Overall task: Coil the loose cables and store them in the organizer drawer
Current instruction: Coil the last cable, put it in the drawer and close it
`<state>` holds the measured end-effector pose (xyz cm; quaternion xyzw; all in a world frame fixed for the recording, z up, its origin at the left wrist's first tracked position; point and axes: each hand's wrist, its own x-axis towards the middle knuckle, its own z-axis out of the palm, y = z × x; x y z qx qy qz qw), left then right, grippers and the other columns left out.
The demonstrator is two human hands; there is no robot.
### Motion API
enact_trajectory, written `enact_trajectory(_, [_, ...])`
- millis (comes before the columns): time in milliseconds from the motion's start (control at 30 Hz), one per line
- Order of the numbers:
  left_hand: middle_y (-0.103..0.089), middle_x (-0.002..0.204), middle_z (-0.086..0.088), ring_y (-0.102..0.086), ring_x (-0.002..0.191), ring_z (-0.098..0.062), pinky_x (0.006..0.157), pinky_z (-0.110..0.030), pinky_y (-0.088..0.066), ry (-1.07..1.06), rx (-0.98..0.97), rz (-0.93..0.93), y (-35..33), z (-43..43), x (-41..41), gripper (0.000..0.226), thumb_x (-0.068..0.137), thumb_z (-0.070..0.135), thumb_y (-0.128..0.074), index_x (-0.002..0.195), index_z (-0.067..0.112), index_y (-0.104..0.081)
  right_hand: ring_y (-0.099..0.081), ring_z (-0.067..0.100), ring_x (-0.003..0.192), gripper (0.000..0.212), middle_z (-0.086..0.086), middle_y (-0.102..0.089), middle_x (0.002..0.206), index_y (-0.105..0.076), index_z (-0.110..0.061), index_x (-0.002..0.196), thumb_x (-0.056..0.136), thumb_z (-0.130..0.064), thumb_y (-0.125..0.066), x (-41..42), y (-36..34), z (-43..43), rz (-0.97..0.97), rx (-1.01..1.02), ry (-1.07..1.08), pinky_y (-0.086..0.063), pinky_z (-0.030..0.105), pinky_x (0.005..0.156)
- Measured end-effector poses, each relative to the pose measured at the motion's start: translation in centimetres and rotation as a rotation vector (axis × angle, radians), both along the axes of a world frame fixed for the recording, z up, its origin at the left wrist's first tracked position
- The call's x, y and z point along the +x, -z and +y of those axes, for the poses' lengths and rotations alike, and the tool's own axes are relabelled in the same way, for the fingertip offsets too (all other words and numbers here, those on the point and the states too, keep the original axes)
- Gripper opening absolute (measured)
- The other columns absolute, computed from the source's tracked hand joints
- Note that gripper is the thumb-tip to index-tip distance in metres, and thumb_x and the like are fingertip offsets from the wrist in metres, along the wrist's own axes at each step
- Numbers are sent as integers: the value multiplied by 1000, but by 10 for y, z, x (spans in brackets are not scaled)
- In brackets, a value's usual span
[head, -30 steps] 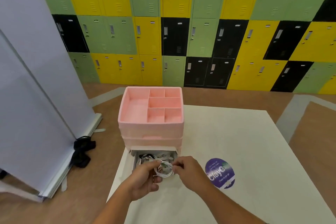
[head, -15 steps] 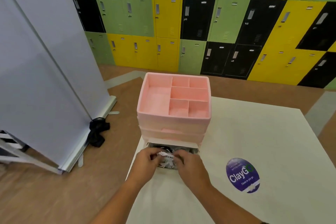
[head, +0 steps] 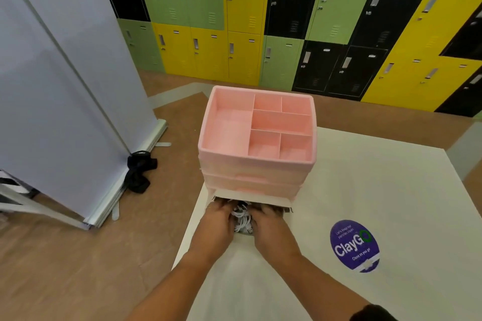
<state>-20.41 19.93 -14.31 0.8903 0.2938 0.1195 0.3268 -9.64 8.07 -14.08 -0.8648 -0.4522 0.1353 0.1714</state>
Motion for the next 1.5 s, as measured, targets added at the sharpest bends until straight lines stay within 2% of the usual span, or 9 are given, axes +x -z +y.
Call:
enact_trajectory(133, [-52, 137, 0, -49, 123, -21, 99, -30, -46, 33, 39, 43, 6, 2, -2, 41, 97, 31, -55, 138, 29, -57, -35, 25, 138, 67, -11, -36, 155, -36, -33, 152, 93, -4, -50, 2, -10, -2, -12, -69, -48, -40, 32, 109])
enact_trajectory(400, [-56, 129, -5, -54, 110, -31, 91, -41, -51, -57, 119, 93, 9, -4, 7, 39, 97, 17, -53, 133, 30, -59, -30, 9, 142, 62, -14, -35, 155, -36, -30, 153, 97, -10, -52, 6, -16, -15, 187, 78, -105, -26, 26, 119])
enact_trajectory(533, [-61, 120, -6, -60, 104, -31, 79, -40, -51, -77, 104, 36, 0, -3, 2, 25, 96, 18, -59, 121, 19, -63, -60, 3, 100, 27, -12, -63, 109, -72, -21, 112, 96, -10, -54, 8, -12, -44, 291, 285, 88, -50, 22, 88])
enact_trajectory(667, [-64, 117, 6, -62, 102, -17, 85, -31, -51, -101, 13, -76, -4, -6, -9, 27, 95, 24, -65, 123, 22, -66, -66, 7, 74, 27, -11, -70, 83, -70, -27, 94, 95, -5, -56, 17, -17, -69, 416, 327, 414, -53, 22, 64])
enact_trajectory(800, [-65, 94, 9, -63, 85, -7, 76, -27, -54, -246, -42, -135, -7, -7, -17, 4, 94, 21, -67, 96, 20, -70, -64, 10, 72, 26, -7, -66, 86, -59, -30, 107, 95, -7, -59, 31, -32, -73, 421, 418, 559, -51, 23, 55])
enact_trajectory(900, [-61, 83, 7, -61, 79, -9, 66, -27, -49, -400, -122, -214, -17, -3, -19, 18, 92, 14, -68, 80, 23, -59, -64, 4, 79, 40, -10, -64, 97, -54, -39, 123, 96, -12, -64, 37, -45, -64, 520, 415, 435, -48, 12, 55])
enact_trajectory(1033, [-60, 95, 9, -61, 87, -5, 64, -25, -50, -452, -252, -287, -37, 1, -15, 22, 91, 25, -71, 92, 26, -49, -60, 1, 68, 32, -11, -65, 80, -68, -29, 122, 94, -14, -66, 41, -45, -52, 395, 341, 366, -43, 7, 59])
enact_trajectory(1167, [-60, 101, 10, -61, 93, -5, 69, -25, -50, -426, -254, -289, -43, 9, -13, 24, 93, 14, -67, 99, 26, -47, -64, 11, 81, 28, -4, -69, 93, -71, -22, 118, 93, -9, -65, 41, -45, -48, 329, 266, 364, -48, 18, 71])
enact_trajectory(1500, [-70, 105, 12, -63, 95, -4, 77, 4, -38, -212, -104, -164, -36, 18, -21, 35, 89, -4, -63, 111, 21, -73, -60, 10, 65, 26, -4, -66, 80, -59, -28, 92, 90, -3, -61, 39, -34, -48, 242, 162, 292, -49, 29, 57])
